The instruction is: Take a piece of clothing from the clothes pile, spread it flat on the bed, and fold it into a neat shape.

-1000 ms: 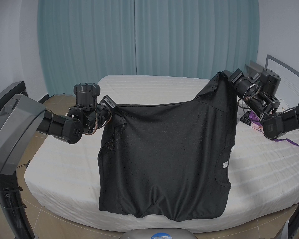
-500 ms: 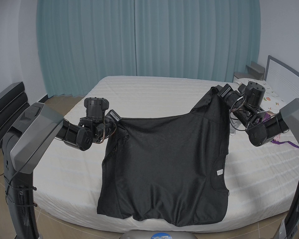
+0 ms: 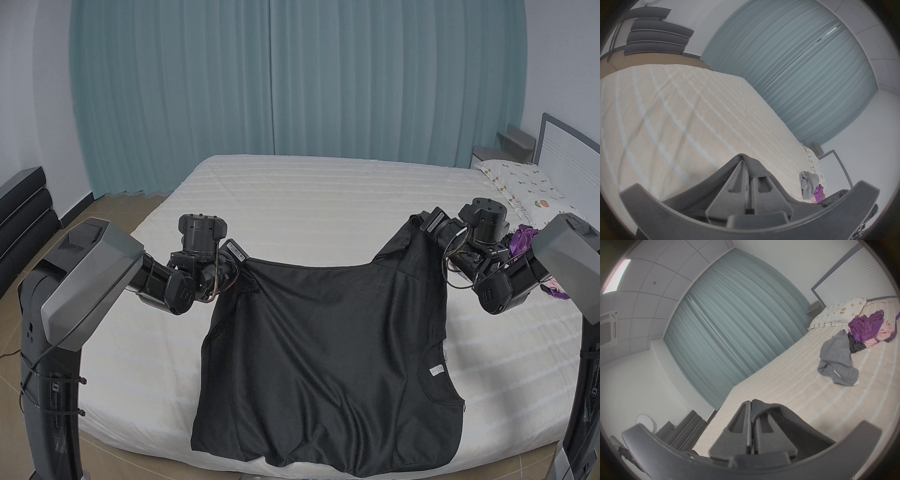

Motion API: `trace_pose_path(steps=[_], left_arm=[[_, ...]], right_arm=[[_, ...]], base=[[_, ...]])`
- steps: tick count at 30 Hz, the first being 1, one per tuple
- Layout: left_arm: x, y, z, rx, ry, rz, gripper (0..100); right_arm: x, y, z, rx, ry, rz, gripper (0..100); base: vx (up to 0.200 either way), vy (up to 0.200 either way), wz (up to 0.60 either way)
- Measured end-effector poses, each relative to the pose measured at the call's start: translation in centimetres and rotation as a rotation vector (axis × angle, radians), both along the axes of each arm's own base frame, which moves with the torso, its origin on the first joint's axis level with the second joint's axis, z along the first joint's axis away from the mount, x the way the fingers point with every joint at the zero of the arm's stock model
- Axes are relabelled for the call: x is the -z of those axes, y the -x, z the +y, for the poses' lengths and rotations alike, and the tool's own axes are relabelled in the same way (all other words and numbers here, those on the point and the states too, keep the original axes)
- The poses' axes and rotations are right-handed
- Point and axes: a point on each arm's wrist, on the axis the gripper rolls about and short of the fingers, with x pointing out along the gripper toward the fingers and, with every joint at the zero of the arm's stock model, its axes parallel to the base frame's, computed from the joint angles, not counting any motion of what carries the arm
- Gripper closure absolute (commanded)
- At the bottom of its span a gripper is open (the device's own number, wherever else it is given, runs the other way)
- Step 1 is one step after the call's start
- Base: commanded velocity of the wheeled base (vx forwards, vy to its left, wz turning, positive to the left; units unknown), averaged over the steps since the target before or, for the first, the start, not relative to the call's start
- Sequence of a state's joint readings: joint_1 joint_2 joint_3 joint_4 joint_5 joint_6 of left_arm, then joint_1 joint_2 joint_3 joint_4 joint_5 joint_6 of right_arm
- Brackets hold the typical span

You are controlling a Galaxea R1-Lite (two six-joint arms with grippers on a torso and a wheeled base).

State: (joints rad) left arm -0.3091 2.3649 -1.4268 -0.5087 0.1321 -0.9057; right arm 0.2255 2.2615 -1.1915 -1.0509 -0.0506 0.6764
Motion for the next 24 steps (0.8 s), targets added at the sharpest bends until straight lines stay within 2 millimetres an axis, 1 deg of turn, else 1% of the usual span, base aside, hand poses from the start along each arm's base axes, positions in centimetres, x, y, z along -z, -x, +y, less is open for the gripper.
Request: trace_pose_path(steps=[8, 17, 18, 19, 24], left_arm=[[2.0, -0.2, 0.0, -0.014, 0.013, 0.049, 100], [4.3, -0.6, -0.2, -0.016, 0.003, 0.09, 100], [4.5, -0.6, -0.2, -0.016, 0.002, 0.093, 0], [4.6, -0.7, -0.2, -0.016, 0.002, 0.094, 0], [5.5, -1.0, -0.2, -0.017, -0.002, 0.106, 0]], right_arm=[[3.8, -0.9, -0.1, 0.033, 0.018, 0.083, 100], [7.2, -1.6, -0.6, 0.046, 0.03, 0.15, 100], [7.5, -1.7, -0.6, 0.047, 0.032, 0.157, 100], [7.8, -1.7, -0.6, 0.047, 0.033, 0.162, 0], [9.3, -1.9, -0.5, 0.046, 0.04, 0.193, 0]], base=[[0.0, 0.0, 0.0], [0.0, 0.0, 0.0], [0.0, 0.0, 0.0], [0.0, 0.0, 0.0], [0.0, 0.0, 0.0]])
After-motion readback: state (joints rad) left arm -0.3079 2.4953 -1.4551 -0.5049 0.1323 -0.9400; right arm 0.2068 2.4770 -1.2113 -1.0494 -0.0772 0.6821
